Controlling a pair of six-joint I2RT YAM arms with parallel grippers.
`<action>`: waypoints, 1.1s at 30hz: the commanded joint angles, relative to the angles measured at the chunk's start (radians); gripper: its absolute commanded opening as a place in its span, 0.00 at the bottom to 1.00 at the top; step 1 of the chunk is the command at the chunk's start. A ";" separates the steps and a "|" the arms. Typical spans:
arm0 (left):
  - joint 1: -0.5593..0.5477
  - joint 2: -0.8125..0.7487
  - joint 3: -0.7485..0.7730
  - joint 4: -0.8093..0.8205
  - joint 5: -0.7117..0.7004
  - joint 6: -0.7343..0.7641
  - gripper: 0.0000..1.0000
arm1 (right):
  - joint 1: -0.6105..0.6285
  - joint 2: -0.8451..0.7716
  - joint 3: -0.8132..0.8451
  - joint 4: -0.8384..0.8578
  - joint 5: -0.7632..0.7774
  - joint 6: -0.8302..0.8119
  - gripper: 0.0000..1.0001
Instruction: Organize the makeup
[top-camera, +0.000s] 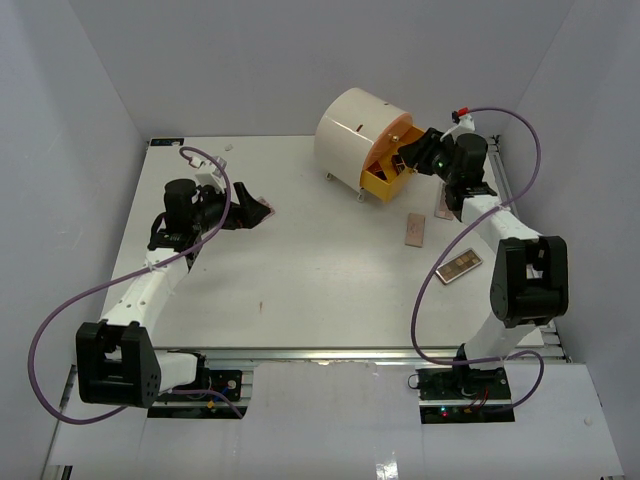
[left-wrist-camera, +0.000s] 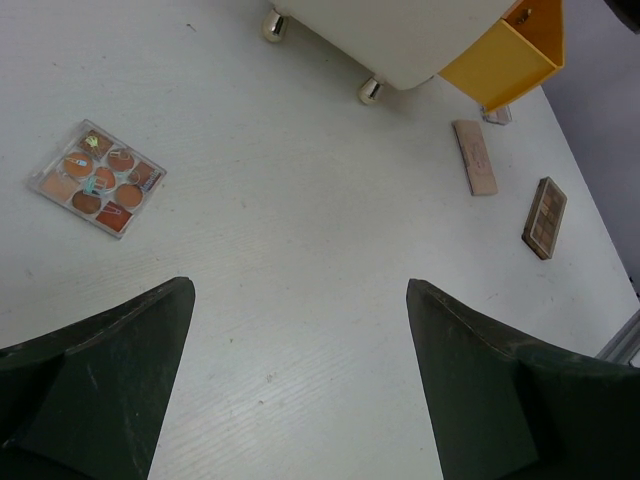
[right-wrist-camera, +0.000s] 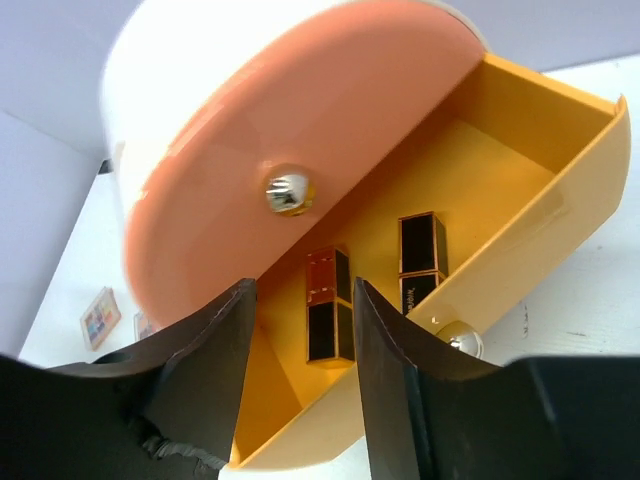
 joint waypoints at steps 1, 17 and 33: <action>-0.001 0.023 0.019 0.110 0.109 -0.012 0.98 | -0.006 -0.171 -0.045 0.022 -0.054 -0.208 0.37; -0.151 0.695 0.771 0.238 0.089 -0.083 0.98 | -0.095 -0.307 -0.243 -0.112 -0.046 -0.325 0.17; -0.178 1.159 1.253 0.393 0.138 -0.238 0.98 | -0.149 -0.060 -0.119 -0.171 -0.028 -0.246 0.15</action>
